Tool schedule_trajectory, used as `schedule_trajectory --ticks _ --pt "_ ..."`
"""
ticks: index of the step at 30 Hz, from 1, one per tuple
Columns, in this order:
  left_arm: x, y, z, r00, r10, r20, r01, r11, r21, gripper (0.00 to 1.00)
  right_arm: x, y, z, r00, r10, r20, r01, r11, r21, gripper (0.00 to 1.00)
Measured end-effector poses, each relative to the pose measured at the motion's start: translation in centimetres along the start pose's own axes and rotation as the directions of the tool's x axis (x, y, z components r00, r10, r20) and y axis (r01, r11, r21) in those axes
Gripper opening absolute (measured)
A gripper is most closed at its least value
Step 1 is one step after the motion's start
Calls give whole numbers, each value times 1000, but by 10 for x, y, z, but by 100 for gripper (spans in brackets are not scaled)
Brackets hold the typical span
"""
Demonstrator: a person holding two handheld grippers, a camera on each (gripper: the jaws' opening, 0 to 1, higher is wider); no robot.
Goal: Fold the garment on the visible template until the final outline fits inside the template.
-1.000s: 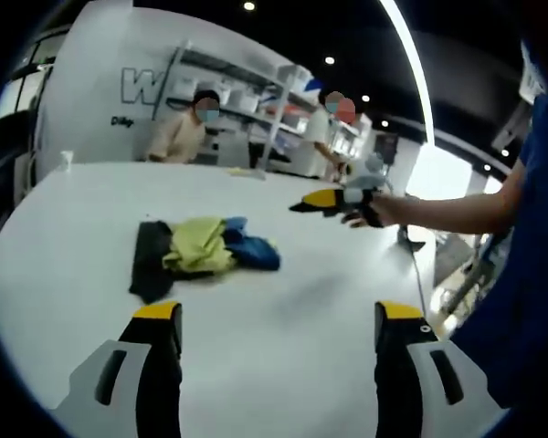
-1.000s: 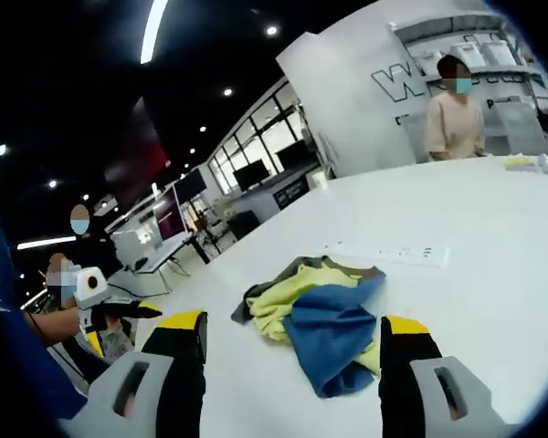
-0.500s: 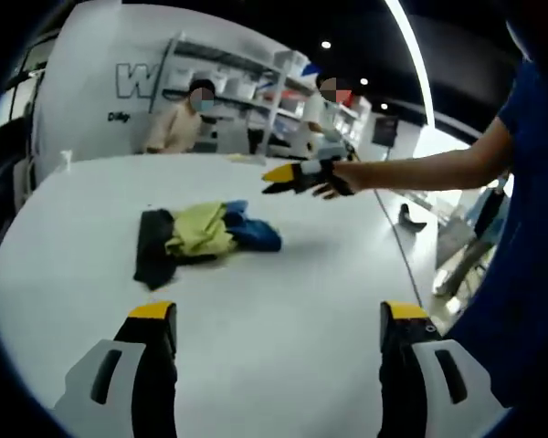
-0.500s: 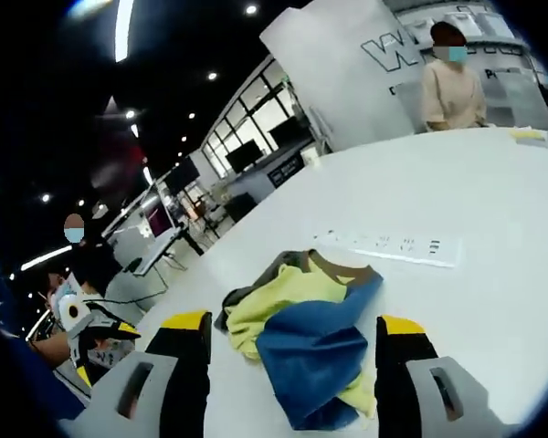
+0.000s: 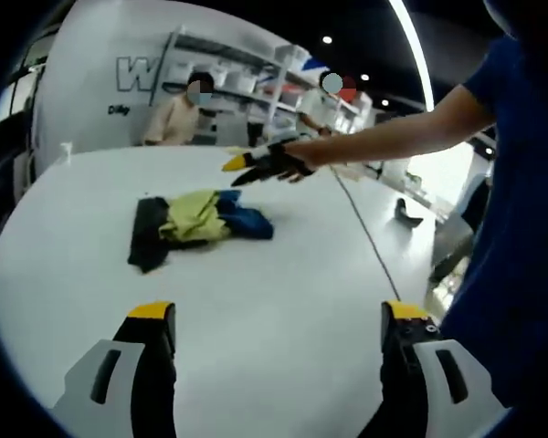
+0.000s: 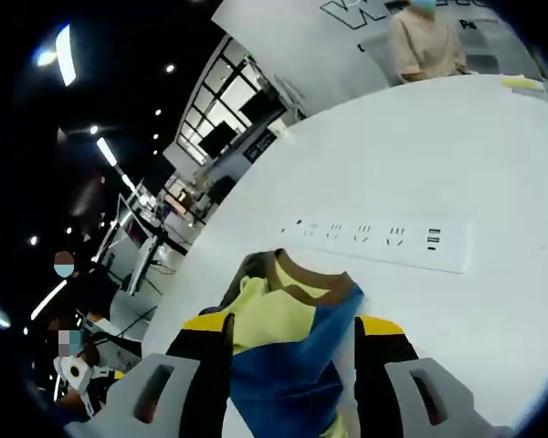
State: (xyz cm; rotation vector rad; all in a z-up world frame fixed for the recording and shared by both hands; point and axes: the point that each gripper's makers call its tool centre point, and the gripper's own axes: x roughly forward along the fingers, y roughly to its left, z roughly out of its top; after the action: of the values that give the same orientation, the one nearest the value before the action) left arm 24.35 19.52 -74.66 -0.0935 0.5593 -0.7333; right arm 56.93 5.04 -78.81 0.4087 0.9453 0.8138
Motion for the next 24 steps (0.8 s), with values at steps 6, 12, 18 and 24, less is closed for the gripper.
schedule_trajectory --ticks 6,12,18,24 --pt "-5 10 -10 999 29 -18 -29 1000 -6 88 8 -22 20 1000 -6 19 4 988 153 38" --pt "-6 17 -16 999 47 -26 -48 999 -25 88 16 -37 15 999 1 -49 10 974 225 30" --pt "-6 18 -18 997 65 -28 -66 997 -30 88 25 -48 9 993 31 -111 3 955 296 29" --pt "-7 21 -20 997 79 -25 -80 996 -42 88 32 -56 5 989 45 -144 9 935 355 25"
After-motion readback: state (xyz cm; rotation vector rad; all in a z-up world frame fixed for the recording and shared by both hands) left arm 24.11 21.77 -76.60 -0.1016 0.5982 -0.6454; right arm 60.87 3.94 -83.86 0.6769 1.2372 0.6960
